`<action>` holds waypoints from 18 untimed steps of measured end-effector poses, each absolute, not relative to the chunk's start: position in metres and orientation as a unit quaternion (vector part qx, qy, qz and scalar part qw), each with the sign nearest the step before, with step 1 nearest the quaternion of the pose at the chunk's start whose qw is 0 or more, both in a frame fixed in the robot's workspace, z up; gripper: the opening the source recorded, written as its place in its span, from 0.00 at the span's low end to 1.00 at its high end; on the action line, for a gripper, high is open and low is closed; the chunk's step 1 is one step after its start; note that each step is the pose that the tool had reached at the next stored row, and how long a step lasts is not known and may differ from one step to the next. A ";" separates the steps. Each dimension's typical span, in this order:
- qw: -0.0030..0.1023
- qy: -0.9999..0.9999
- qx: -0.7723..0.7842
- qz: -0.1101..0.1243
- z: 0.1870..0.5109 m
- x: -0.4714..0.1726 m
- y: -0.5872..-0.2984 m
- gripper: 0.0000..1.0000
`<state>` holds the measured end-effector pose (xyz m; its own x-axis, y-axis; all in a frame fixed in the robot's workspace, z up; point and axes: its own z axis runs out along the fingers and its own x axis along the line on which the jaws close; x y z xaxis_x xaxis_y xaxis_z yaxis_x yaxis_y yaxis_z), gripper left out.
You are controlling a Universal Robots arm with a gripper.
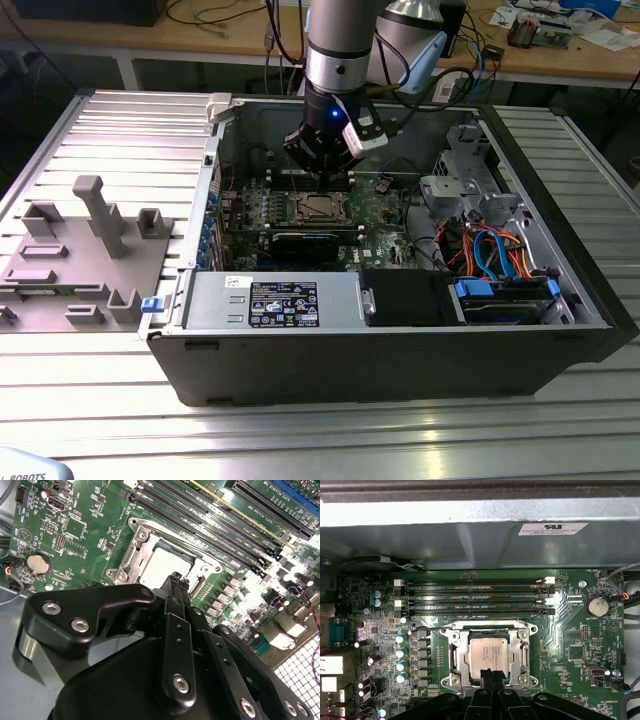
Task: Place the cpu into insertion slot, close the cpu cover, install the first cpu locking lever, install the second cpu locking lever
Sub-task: 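Install the first cpu locking lever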
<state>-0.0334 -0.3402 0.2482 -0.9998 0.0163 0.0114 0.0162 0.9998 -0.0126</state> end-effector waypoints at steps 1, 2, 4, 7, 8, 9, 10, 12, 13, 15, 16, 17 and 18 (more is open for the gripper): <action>0.006 -1.000 -0.008 0.006 0.248 -0.033 -0.340 0.11; 0.006 -1.000 -0.008 0.006 0.248 -0.033 -0.340 0.11; 0.006 -1.000 -0.002 0.006 0.248 -0.033 -0.340 0.11; 0.006 -1.000 0.004 0.006 0.248 -0.033 -0.340 0.11; 0.006 -1.000 0.004 0.006 0.248 -0.033 -0.340 0.11; 0.006 -1.000 0.004 0.006 0.248 -0.033 -0.340 0.11; 0.006 -1.000 0.005 0.006 0.248 -0.033 -0.340 0.11; 0.006 -1.000 0.005 0.006 0.248 -0.033 -0.340 0.11; 0.006 -1.000 0.006 0.006 0.248 -0.033 -0.340 0.11; 0.006 -1.000 0.006 0.006 0.248 -0.033 -0.340 0.11; 0.006 -1.000 0.006 0.006 0.248 -0.033 -0.340 0.11; 0.006 -1.000 0.006 0.006 0.248 -0.033 -0.340 0.11; 0.006 -1.000 0.006 0.006 0.248 -0.033 -0.340 0.11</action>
<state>-0.0334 -0.3402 0.2482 -0.9999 -0.0123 0.0114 -0.0124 0.9998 -0.0124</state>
